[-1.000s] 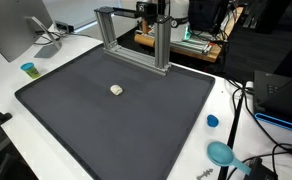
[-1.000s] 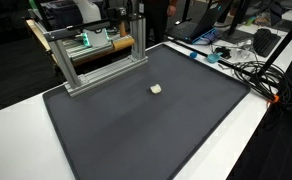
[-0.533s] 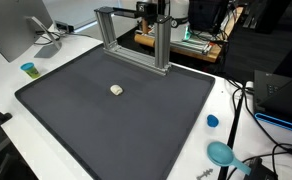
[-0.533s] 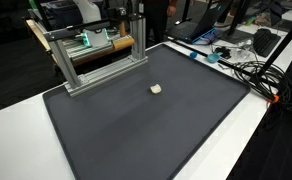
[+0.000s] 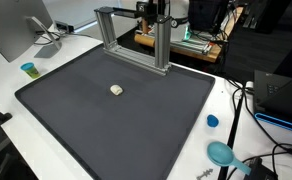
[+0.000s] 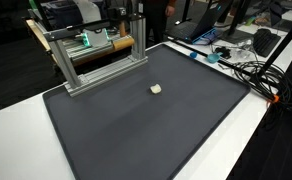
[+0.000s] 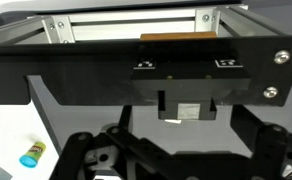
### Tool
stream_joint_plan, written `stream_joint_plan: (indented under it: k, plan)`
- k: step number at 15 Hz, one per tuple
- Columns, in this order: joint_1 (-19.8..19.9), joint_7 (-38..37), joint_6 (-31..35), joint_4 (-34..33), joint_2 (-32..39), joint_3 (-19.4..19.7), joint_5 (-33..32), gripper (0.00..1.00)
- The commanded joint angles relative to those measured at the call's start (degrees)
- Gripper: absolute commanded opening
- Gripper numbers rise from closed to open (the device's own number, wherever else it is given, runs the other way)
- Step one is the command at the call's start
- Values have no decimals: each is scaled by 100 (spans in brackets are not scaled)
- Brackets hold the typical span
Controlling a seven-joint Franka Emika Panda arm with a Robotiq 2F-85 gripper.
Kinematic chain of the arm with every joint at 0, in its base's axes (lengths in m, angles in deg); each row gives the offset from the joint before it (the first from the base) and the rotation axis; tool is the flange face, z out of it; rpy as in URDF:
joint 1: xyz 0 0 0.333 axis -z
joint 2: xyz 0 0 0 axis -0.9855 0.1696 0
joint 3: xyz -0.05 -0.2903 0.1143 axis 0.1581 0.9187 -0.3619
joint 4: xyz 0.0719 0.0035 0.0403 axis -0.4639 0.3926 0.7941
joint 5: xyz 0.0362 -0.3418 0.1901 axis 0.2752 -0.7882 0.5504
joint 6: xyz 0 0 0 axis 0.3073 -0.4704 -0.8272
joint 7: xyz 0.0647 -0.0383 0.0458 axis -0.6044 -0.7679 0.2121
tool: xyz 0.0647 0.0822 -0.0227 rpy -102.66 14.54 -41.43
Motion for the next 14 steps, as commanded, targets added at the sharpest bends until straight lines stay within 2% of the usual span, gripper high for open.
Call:
stream_joint_plan:
  k: [1,9,14]
  plan:
    - [51,38,33,121,-10,1,80,100]
    - [-69,143,13,86,-4,-23,105,100]
    - [-140,314,-44,86,-26,44,164,95]
